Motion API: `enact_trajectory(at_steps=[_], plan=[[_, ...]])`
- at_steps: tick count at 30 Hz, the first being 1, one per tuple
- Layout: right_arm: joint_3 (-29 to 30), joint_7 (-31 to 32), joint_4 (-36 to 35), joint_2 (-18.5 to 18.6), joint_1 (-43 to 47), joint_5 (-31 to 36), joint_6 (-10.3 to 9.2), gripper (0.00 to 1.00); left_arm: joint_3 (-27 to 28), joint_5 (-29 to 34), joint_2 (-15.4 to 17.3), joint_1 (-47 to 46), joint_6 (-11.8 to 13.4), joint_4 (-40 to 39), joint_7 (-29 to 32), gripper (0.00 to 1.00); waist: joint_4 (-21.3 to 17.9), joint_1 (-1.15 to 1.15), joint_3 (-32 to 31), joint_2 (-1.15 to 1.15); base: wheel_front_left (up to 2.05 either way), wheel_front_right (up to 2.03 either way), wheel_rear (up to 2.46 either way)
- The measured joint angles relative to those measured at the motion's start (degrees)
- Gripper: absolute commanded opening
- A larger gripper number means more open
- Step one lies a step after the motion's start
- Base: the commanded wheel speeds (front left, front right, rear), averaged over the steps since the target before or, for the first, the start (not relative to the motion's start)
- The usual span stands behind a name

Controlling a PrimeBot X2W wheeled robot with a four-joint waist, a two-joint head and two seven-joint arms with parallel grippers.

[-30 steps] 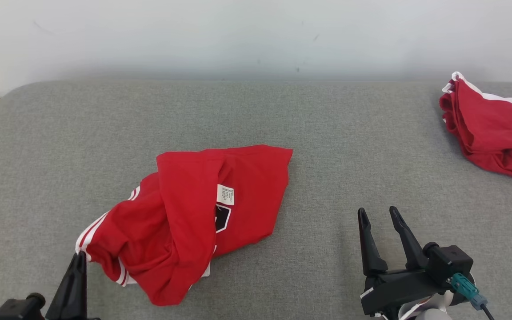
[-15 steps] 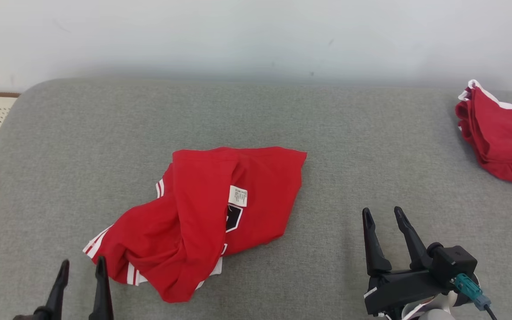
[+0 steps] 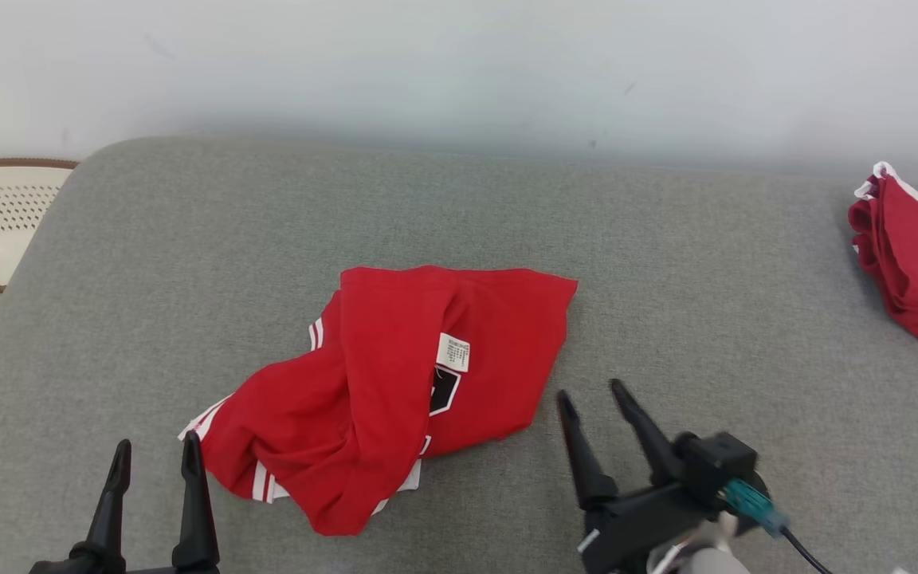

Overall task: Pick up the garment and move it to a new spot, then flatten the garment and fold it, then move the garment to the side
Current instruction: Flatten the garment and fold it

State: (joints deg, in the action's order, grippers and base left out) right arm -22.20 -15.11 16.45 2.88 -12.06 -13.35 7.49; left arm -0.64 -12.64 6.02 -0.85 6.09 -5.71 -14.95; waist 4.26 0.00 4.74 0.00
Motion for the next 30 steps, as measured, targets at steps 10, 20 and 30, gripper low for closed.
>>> enact_trajectory(at_steps=[10, 20, 30], plan=[[-11.22, 2.07, 14.01, -0.01, -14.13, -11.07, 0.0, 1.0, 0.01, 1.36, -2.23, -0.52, -3.19, 2.44, -0.05, 1.0, 3.35, 0.0, -0.34, 0.0, 0.0, 0.0, 0.0], [-16.68, 1.47, 28.43, 0.0, -24.05, -19.36, 0.0, 1.0, -2.63, 1.67, -2.91, -1.79, -4.87, 5.25, -0.07, 1.0, 9.1, -0.01, -0.02, 0.01, 0.0, 0.0, 0.0], [-21.28, 0.48, 38.52, 0.0, -29.24, -25.04, 0.0, 0.42, -3.57, 1.57, -3.05, -2.72, -5.52, 7.04, -0.07, 1.0, 13.79, 0.0, 0.49, 0.0, 0.0, 0.0, 0.0]])
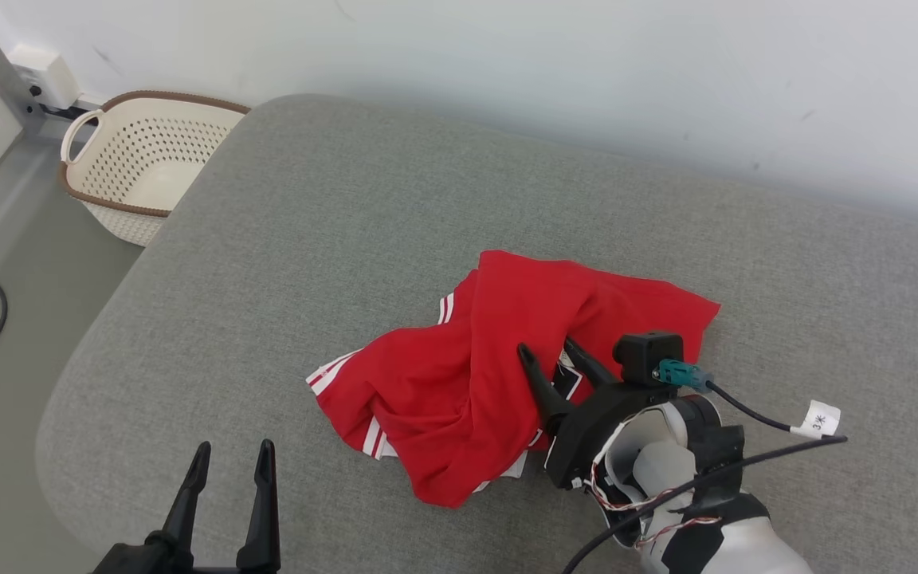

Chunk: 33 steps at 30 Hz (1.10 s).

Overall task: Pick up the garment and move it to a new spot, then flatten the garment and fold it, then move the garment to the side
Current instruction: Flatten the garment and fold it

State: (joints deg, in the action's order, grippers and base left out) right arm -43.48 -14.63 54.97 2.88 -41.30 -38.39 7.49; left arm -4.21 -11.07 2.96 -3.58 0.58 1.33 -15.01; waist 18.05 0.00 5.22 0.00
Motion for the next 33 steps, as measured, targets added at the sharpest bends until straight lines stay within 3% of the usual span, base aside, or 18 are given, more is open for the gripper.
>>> enact_trajectory(at_steps=[1, 8, 22, 33], plan=[[-0.53, -0.02, 0.8, 0.0, -0.55, -0.08, 0.0, 0.0, -0.08, -0.1, 0.0, 0.0, 0.01, 0.05, 0.0, 1.0, 0.2, 0.0, 0.03, 0.0, 0.0, 0.0, 0.0], [1.02, -0.34, 0.56, 0.18, -1.82, 0.84, 0.0, 0.0, 0.27, -0.4, -0.02, 0.1, 0.51, 0.31, 0.0, 1.0, -0.33, 0.0, -0.21, 0.0, 0.0, 0.0, 0.0], [15.83, -0.48, -22.24, 6.33, 11.29, 8.95, 0.0, 0.0, 0.55, -1.56, -0.04, 2.49, 1.53, 0.33, 0.0, 1.0, -7.15, 0.0, -1.68, 0.0, 0.0, 0.0, 0.0], [24.93, 1.08, -35.22, 7.57, 23.43, 11.37, 0.0, 0.0, 1.03, -2.66, -0.05, 2.54, 2.04, 0.14, 0.0, 1.0, -14.79, 0.0, -1.23, 0.0, 0.0, 0.0, 0.0]])
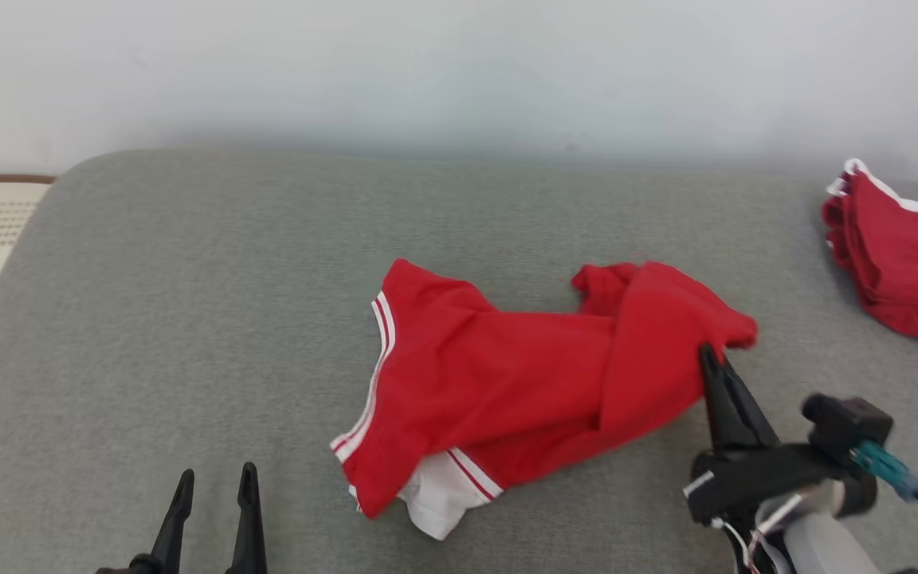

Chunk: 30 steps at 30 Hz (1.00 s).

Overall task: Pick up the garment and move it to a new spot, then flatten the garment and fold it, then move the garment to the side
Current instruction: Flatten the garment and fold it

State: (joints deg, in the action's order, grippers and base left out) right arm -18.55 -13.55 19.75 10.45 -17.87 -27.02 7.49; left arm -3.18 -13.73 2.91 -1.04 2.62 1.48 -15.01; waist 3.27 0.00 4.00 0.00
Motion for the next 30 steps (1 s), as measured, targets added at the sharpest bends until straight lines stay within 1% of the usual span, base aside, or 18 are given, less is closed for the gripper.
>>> enact_trajectory(at_steps=[6, 10, 12, 13, 14, 15, 16, 25, 30], plan=[[6.1, 2.67, -4.82, -2.01, 6.86, 2.08, 0.0, 0.0, -0.55, -0.21, -0.01, -0.29, -0.01, 0.14, 0.0, 1.0, -2.75, 0.0, 1.05, 0.0, 0.0, 0.0, 0.0], [9.06, 3.87, -5.7, -3.49, 9.77, 4.32, 0.0, 0.0, -0.49, -0.29, -0.01, -0.66, -0.09, 0.3, 0.0, 1.0, -3.29, 0.0, 2.04, 0.0, 0.0, 0.0, 0.0], [9.65, 4.49, -5.72, -4.2, 10.53, 5.28, 0.0, 0.0, -0.32, -0.3, 0.0, -0.86, -0.42, 0.43, 0.0, 1.0, -3.39, 0.0, 2.34, 0.0, 0.0, 0.0, 0.0], [9.85, 4.53, -5.72, -4.42, 10.68, 6.43, 0.0, 0.16, -0.23, -0.29, 0.0, -0.99, -0.48, 0.48, 0.0, 1.0, -3.4, 0.0, 2.43, 0.0, 0.0, 0.0, 0.0], [10.31, 4.43, -5.8, -4.63, 10.73, 7.28, 0.0, 0.48, -0.15, -0.29, 0.0, -1.15, -0.49, 0.51, 0.0, 1.0, -3.37, 0.0, 2.46, 0.0, 0.0, 0.0, 0.0], [10.98, 3.97, -6.0, -4.9, 10.78, 7.59, 0.0, 0.96, -0.11, -0.29, 0.0, -1.26, -0.51, 0.52, 0.0, 1.0, -3.33, 0.0, 2.47, 0.0, 0.0, 0.0, 0.0], [11.58, 3.78, -6.16, -5.17, 10.83, 7.9, 0.0, 1.0, -0.05, -0.29, 0.0, -1.3, -0.51, 0.51, 0.0, 1.0, -3.29, 0.0, 2.47, 0.0, 0.0, 0.0, 0.0], [14.71, 1.12, -8.78, -6.45, 11.2, 15.01, 0.0, 1.0, 0.43, 0.09, 0.0, -1.24, -0.51, 0.33, 0.0, 1.0, -3.22, 0.0, 2.24, 0.0, 0.0, 0.0, 0.0], [13.95, -0.36, -11.83, -6.87, 11.18, 17.09, 0.0, 1.0, 0.44, 0.25, 0.0, -1.08, -0.49, 0.27, 0.0, 1.0, -3.52, 0.0, 2.07, 0.0, 0.0, 0.0, 0.0]])
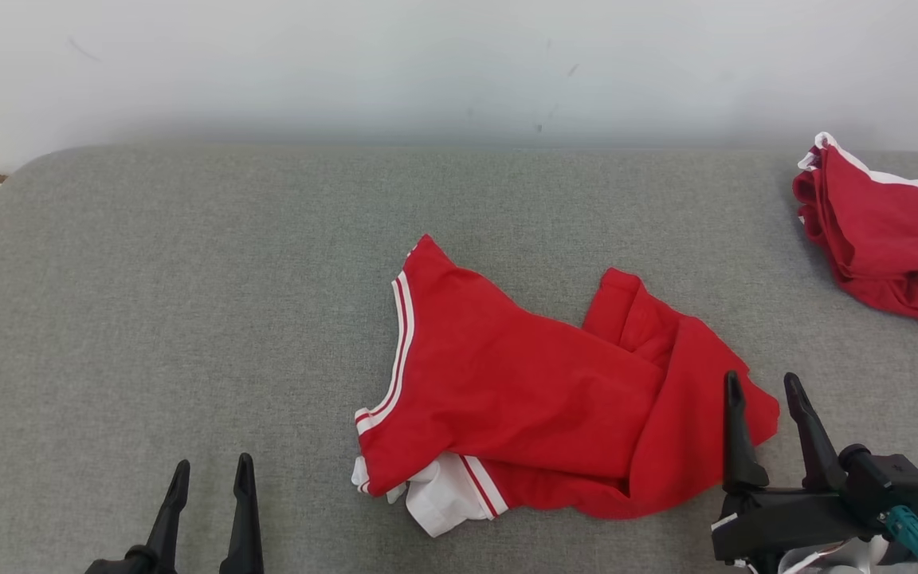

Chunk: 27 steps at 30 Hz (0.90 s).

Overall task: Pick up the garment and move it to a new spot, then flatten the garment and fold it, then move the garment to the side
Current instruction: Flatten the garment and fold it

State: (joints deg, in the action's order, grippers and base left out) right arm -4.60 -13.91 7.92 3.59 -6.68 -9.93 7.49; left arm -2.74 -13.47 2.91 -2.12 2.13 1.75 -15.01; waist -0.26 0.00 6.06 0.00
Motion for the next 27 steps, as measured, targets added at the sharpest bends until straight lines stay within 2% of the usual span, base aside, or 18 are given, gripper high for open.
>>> enact_trajectory(at_steps=[4, 14, 19, 27], plan=[[-1.02, -0.74, -1.58, -0.29, 0.12, 0.29, 0.0, 1.0, 0.04, 0.87, 0.0, -0.08, -0.16, 0.05, 0.0, 1.0, -0.26, 0.0, -0.15, 0.0, 0.0, 0.0, 0.0], [-4.81, -1.19, -2.45, -0.57, 0.36, 0.86, 0.0, 1.0, -3.65, 3.49, 0.01, -3.05, -4.76, 2.8, 0.0, 1.0, -1.79, 0.0, -0.01, 0.0, 0.0, 0.0, 0.0], [-6.42, -1.21, -2.05, -0.62, 0.25, 0.35, 0.0, 1.0, -7.16, 3.39, 0.03, -5.21, -6.95, 8.22, 0.0, 1.0, -3.03, 0.0, 0.25, 0.0, 0.0, 0.0, 0.0], [-7.92, -1.21, -1.63, -0.65, -0.1, -0.66, 0.0, 1.0, -8.86, 1.55, 0.43, -9.95, -8.42, 14.94, 0.19, 1.0, -5.79, 0.0, 0.83, 0.0, 0.0, 0.0, 0.0]])
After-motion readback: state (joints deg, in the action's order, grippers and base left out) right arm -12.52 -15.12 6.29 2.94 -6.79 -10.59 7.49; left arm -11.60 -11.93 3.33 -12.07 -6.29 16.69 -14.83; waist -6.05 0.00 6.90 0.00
